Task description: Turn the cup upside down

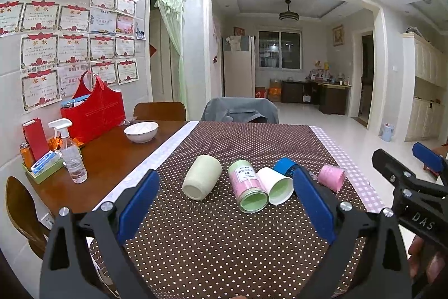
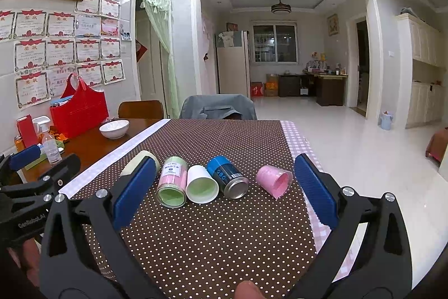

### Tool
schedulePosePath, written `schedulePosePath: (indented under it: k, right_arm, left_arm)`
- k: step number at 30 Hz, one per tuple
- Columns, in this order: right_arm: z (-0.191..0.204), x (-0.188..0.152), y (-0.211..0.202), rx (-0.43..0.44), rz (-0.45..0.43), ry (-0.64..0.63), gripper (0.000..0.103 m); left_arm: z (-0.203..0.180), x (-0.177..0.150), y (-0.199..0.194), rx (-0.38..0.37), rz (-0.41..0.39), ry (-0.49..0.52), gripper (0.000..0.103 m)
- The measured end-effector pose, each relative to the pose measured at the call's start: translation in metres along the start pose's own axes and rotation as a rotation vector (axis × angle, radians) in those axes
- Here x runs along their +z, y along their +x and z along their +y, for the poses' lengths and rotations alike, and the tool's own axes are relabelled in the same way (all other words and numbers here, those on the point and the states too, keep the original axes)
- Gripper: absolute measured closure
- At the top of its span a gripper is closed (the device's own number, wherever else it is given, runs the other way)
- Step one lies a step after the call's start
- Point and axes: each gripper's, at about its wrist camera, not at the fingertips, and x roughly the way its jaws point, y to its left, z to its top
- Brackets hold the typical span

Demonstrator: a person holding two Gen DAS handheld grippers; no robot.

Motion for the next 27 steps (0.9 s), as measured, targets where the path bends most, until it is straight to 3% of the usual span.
schedulePosePath:
  k: [27]
  right_arm:
    - [-0.0004,0.0016,0.0034,0.003,0.001,-0.004,0.006]
  left_arm:
    - [-0.0015,0.001,-0.0011,-0.01,0.007,0.005,0.009]
